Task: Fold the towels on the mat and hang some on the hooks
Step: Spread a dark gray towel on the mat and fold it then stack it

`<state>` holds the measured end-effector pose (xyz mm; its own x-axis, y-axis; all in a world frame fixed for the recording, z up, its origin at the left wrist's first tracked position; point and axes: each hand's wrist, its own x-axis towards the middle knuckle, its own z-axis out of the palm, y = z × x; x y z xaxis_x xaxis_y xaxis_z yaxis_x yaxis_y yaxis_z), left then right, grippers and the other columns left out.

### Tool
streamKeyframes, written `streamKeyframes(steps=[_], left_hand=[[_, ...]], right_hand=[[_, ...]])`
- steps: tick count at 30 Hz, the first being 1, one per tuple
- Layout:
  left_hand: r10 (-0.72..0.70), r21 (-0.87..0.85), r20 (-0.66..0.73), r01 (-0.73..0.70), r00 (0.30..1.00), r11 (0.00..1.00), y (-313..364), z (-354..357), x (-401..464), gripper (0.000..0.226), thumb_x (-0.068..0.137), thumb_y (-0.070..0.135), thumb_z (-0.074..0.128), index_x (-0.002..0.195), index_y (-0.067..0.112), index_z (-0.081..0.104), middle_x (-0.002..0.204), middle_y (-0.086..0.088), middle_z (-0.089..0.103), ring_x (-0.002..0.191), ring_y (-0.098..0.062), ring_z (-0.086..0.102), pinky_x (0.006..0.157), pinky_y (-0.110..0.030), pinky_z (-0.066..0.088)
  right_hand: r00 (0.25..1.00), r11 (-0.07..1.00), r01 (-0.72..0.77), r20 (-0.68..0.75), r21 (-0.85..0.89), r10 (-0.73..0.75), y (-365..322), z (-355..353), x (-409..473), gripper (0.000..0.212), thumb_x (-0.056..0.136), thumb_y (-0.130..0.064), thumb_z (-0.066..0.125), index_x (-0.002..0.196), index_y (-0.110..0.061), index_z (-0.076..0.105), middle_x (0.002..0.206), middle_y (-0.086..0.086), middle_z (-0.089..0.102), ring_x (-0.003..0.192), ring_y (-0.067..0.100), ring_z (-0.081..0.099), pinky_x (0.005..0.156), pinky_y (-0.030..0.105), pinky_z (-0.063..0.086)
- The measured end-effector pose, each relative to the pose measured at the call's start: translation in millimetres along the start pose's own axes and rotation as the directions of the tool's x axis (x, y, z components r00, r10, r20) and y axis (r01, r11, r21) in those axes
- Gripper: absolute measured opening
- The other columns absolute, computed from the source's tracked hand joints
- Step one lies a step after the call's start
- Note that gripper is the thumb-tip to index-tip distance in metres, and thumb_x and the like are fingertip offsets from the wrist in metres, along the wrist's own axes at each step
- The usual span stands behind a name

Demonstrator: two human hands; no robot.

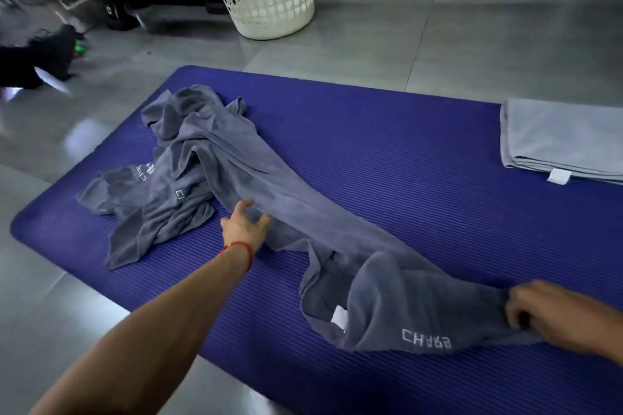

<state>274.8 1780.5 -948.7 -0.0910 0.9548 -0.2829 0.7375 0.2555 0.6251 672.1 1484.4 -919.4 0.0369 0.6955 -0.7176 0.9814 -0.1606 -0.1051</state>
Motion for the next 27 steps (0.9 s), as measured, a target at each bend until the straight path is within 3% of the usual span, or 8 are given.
streamKeyframes(steps=[8,12,15,17,19,21,24,27], left_hand=[[-0.113,-0.281,-0.101,0.081,0.988,0.956,21,43,5,0.034,0.076,0.015,0.076,0.107,0.028,0.070,0.115,-0.004,0.062,0.102,-0.025,0.064,0.089,-0.031,0.056],[0.235,-0.243,-0.029,-0.235,0.971,0.941,57,60,-93,0.035,0.082,0.009,0.071,0.107,0.033,0.071,0.093,0.009,0.068,0.078,-0.007,0.066,0.072,-0.024,0.057],[0.590,-0.245,0.216,-0.542,0.778,0.804,65,66,-181,0.036,0.083,0.009,0.068,0.110,0.033,0.070,0.088,0.012,0.069,0.076,-0.005,0.065,0.075,-0.026,0.056],[0.688,-0.309,0.487,-0.631,0.537,0.711,64,62,-223,0.042,0.084,0.015,0.069,0.123,0.031,0.066,0.090,0.014,0.066,0.078,-0.003,0.063,0.078,-0.025,0.055],[0.753,-0.330,0.527,-0.721,0.395,0.609,59,55,-238,0.038,0.084,0.015,0.069,0.120,0.026,0.067,0.096,0.013,0.067,0.082,-0.003,0.063,0.081,-0.019,0.052],[0.819,-0.269,0.372,-0.794,0.436,0.545,53,48,-225,0.029,0.083,0.011,0.065,0.109,0.022,0.070,0.098,0.011,0.070,0.086,-0.001,0.062,0.083,-0.015,0.049],[0.726,-0.010,0.190,-0.738,0.661,0.675,36,46,-160,0.032,0.079,0.011,0.063,0.108,0.024,0.070,0.106,0.011,0.067,0.099,-0.006,0.061,0.092,-0.021,0.047],[0.520,0.206,0.172,-0.546,0.837,0.812,30,45,-93,0.043,0.085,0.025,0.063,0.127,0.024,0.061,0.117,-0.006,0.058,0.105,-0.026,0.056,0.097,-0.031,0.041]], right_hand=[[0.879,0.996,0.089,-0.470,-0.017,-0.087,-14,18,-7,0.023,0.100,-0.029,0.053,0.111,-0.046,0.064,0.108,-0.030,0.054,0.099,-0.002,0.049,0.088,0.024,0.047],[0.817,0.963,0.151,-0.576,0.223,0.005,-34,10,1,0.029,0.102,-0.036,0.053,0.130,-0.039,0.061,0.122,-0.029,0.053,0.113,-0.004,0.048,0.100,0.023,0.040],[0.829,0.816,0.291,-0.557,0.500,0.046,-62,-13,6,0.039,0.094,-0.063,0.050,0.130,-0.050,0.057,0.126,-0.030,0.057,0.116,-0.009,0.055,0.102,0.027,0.046],[0.846,0.685,0.380,-0.534,0.621,0.015,-78,-23,10,0.060,0.078,-0.088,0.046,0.131,-0.060,0.051,0.131,-0.026,0.059,0.120,-0.007,0.057,0.108,0.034,0.046],[0.870,0.670,0.378,-0.492,0.639,-0.022,-89,-21,16,0.072,0.075,-0.088,0.055,0.140,-0.064,0.037,0.142,-0.020,0.051,0.131,0.002,0.050,0.113,0.037,0.041],[0.904,0.810,0.298,-0.422,0.505,-0.070,-92,-15,16,0.073,0.090,-0.057,0.066,0.150,-0.057,0.025,0.150,-0.019,0.039,0.138,0.004,0.042,0.108,0.028,0.038],[0.912,0.908,0.215,-0.405,0.359,-0.056,-85,1,15,0.058,0.099,-0.025,0.058,0.148,-0.050,0.038,0.141,-0.026,0.044,0.128,-0.003,0.045,0.084,0.006,0.035],[0.891,0.906,0.169,-0.453,0.388,0.028,-67,4,14,0.047,0.095,-0.018,0.056,0.133,-0.045,0.057,0.125,-0.023,0.056,0.117,0.002,0.055,0.093,0.021,0.047]])
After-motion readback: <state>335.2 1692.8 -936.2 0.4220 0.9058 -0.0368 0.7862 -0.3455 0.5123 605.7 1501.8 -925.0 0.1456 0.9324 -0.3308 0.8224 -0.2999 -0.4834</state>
